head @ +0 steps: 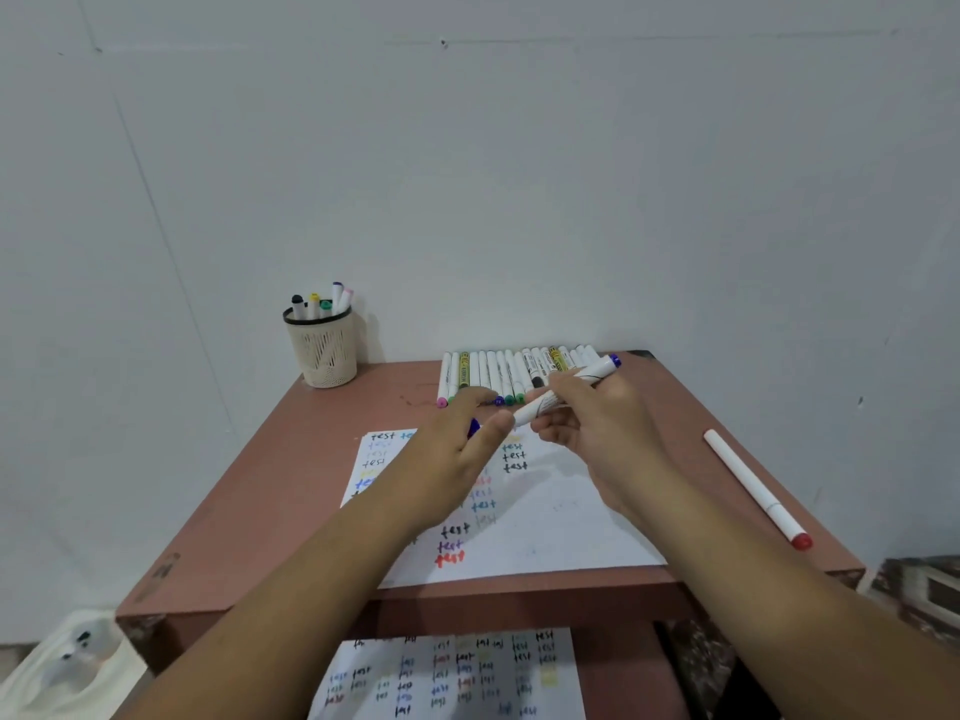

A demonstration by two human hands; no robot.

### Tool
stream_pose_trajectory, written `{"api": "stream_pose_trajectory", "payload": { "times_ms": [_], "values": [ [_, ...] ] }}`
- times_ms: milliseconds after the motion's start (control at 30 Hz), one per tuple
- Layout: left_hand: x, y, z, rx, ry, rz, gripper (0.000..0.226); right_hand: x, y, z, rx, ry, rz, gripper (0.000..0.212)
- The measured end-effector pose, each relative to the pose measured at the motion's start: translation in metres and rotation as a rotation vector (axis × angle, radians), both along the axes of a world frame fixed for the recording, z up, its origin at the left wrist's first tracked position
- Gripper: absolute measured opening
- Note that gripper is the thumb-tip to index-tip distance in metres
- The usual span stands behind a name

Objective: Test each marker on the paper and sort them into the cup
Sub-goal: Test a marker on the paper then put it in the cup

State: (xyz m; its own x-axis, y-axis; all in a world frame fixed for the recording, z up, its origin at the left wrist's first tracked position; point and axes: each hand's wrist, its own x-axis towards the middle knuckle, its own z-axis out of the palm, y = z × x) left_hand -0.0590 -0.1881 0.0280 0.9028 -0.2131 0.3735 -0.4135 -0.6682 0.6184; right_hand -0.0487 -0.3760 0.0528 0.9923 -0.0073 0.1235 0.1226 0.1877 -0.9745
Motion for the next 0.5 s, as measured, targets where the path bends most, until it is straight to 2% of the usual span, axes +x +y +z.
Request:
{"api": "stream_pose_trajectory", "payload": {
  "times_ms": [167,233,267,333,500],
  "values": [
    [-0.005,0.0,-0.013,-0.01,0.085,0.055,0.036,0.008,-0.004,-0.024,-0.004,0.034,-0.039,0.009],
    [-0.002,-0.001,-0.021,0.031,0.063,0.102,0.036,0.008,-0.006,-0.034,-0.054,0.022,-0.029,0.025],
    [0.0,-0.002,-0.024,0.056,0.044,0.133,0.039,0.007,-0.007,-0.037,-0.075,0.024,-0.026,0.025],
    [0.003,-0.004,-0.026,0.055,0.018,0.179,0.042,0.007,-0.008,-0.039,-0.117,0.015,-0.006,0.014],
    [0.005,-0.005,-0.031,0.088,0.028,0.254,0.029,0.005,-0.006,-0.045,-0.327,-0.012,0.067,0.007]
  ]
}}
